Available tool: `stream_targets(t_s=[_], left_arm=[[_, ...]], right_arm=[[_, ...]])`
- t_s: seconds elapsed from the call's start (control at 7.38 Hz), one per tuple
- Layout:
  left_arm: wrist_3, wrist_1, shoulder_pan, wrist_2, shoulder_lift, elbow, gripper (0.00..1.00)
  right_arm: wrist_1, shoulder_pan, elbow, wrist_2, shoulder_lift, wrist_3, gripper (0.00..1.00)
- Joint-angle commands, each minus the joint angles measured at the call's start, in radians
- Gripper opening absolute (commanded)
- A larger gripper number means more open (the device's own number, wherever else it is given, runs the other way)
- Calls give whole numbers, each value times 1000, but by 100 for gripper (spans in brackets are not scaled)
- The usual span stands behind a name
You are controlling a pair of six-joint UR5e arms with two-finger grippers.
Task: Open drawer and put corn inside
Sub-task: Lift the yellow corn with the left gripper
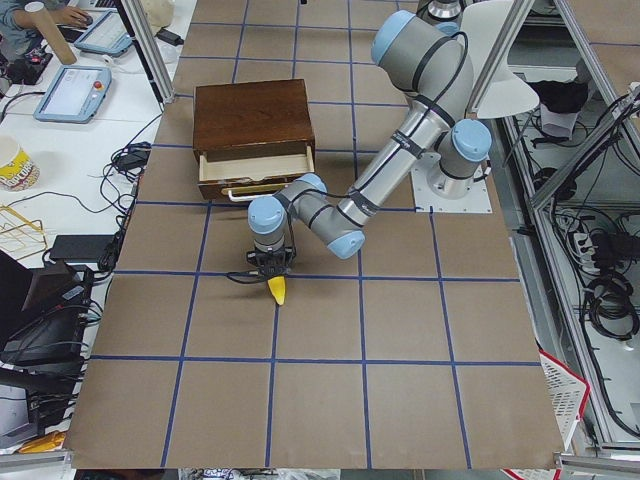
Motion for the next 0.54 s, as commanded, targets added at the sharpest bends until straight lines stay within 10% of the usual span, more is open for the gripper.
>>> stream_targets(t_s=[0.0,0.41], left_arm=[[-2,-4,-1,1,24,5,0],[-1,-105,-9,3,82,76,0]], right_arm=[[-2,0,0,0,0,0,100],[0,0,0,0,0,0,100]])
